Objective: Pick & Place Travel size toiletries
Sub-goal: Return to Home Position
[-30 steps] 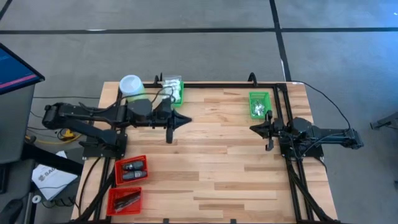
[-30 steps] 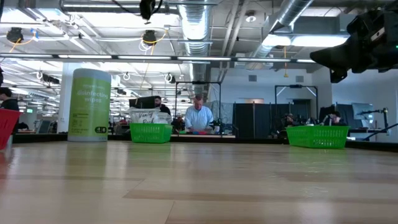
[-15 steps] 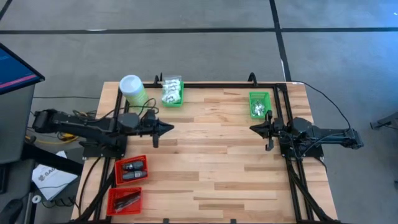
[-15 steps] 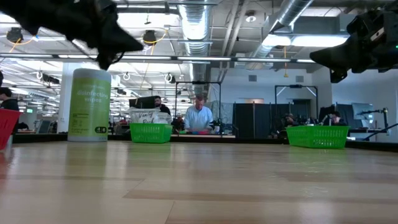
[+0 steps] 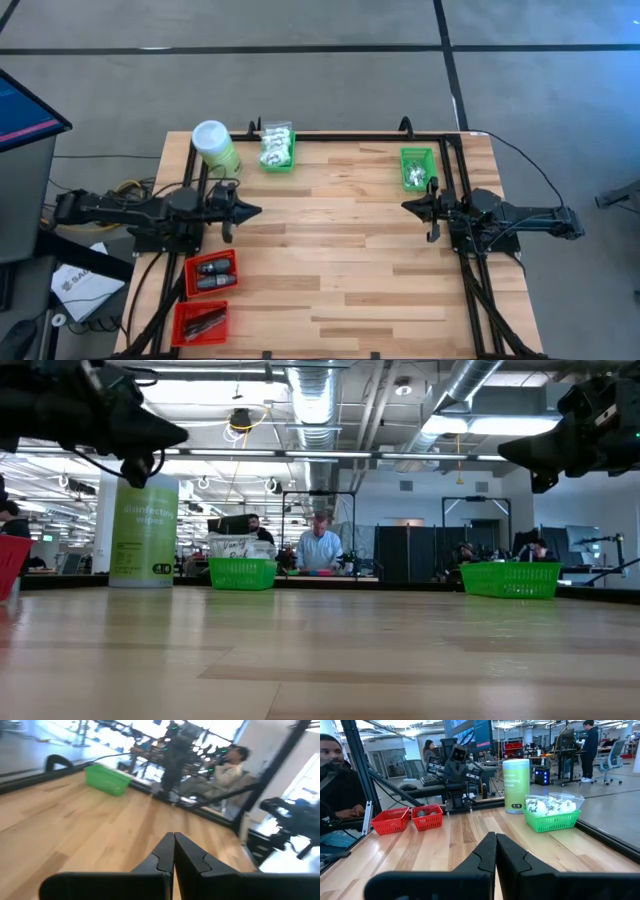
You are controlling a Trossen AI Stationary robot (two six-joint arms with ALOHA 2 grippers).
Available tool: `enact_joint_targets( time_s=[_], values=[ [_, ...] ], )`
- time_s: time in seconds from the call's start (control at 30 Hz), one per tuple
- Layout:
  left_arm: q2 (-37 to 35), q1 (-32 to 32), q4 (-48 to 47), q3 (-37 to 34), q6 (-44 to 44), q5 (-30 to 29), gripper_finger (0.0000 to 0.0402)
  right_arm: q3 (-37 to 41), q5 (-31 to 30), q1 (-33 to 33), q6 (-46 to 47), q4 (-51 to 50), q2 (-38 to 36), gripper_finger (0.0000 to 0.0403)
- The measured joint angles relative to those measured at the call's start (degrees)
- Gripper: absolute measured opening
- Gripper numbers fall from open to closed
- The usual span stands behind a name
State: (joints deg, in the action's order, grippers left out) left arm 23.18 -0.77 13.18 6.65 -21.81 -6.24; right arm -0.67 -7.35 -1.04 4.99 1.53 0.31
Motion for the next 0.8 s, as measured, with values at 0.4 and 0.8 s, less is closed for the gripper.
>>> enact_joint_targets(
  time_s=[0.4, 0.8],
  values=[
    [-12.73, -2.32, -5.18, -6.26, 2.2, 6.16, 0.0, 0.0, -0.01, 0.0, 0.0, 0.08, 0.0, 0.0],
    [-11.19, -2.48, -12.18, -6.23, 5.31, 5.85, 0.0, 0.0, 0.02, 0.0, 0.0, 0.17, -0.01, 0.0]
  ],
)
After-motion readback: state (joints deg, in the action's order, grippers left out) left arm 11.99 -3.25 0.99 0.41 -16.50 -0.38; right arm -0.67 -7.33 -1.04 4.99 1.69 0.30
